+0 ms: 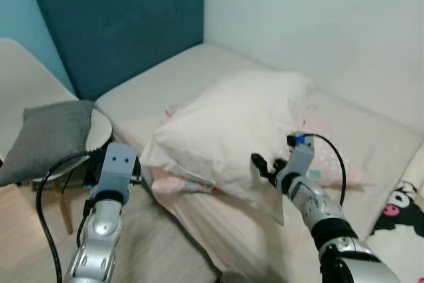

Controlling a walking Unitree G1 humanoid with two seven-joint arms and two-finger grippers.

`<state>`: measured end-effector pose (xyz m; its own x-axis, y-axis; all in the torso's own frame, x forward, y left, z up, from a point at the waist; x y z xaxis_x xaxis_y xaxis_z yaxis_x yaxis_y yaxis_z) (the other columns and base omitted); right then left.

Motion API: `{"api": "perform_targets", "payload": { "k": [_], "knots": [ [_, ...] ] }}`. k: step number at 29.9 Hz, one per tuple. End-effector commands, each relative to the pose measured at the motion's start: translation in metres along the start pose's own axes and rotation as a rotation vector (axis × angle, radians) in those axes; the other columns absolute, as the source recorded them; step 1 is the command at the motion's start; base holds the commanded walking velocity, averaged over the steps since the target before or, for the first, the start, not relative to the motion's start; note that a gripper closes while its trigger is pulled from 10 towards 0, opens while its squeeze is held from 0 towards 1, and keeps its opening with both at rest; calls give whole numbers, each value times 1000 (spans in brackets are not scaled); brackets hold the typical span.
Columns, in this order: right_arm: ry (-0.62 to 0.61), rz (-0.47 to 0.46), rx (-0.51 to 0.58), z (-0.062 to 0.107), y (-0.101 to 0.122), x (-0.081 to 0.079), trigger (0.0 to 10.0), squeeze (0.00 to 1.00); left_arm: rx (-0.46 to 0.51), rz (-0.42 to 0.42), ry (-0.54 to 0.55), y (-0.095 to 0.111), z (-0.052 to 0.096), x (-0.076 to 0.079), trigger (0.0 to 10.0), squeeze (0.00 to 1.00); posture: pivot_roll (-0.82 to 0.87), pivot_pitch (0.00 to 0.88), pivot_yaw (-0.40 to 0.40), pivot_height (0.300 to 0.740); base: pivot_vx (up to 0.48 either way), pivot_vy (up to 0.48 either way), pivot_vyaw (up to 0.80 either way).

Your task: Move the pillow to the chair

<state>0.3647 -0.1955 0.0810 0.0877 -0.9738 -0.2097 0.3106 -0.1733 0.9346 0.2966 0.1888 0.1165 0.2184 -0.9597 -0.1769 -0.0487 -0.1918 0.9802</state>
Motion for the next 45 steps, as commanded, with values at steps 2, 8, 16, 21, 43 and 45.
{"api": "perform_targets", "payload": {
  "k": [2,8,16,21,43,45],
  "knots": [
    [-24,-41,12,2,-5,4,10000,0,-7,-16,-11,0,-1,0,10000,0,-208,81,1,595,0,0,0],
    [4,-133,88,2,3,4,10000,0,-4,-18,-18,1,-1,0,10000,0,-203,77,5,595,0,0,0],
    [-81,-29,49,4,-3,13,10000,0,1,-19,-21,2,-2,-1,10000,0,-199,69,4,595,0,0,0],
    [-193,96,76,7,7,27,10000,0,7,-16,-21,4,-3,0,10000,0,-199,67,0,595,0,0,0],
    [-136,-229,25,4,-17,14,10000,0,6,-16,-12,4,-2,-4,10000,0,-195,87,8,595,0,0,0],
    [-114,-289,12,2,-20,8,10000,0,5,-18,-12,5,-2,-4,10000,0,-192,90,10,595,0,0,0]
  ]
}}
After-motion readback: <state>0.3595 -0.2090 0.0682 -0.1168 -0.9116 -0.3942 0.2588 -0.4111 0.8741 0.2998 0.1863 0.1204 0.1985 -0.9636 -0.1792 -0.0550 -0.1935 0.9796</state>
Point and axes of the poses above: a point about 5 cm out from each wrist's last joint towards the gripper, its own z axis pointing back from the gripper into the wrist, its own y axis along the axis of the wrist's last joint, x = y × z, the point moved 1 cm from there along -z, pointing out of the wrist towards the gripper, and after that the axes turned 10 degrees about z, right-handed, at the moved point
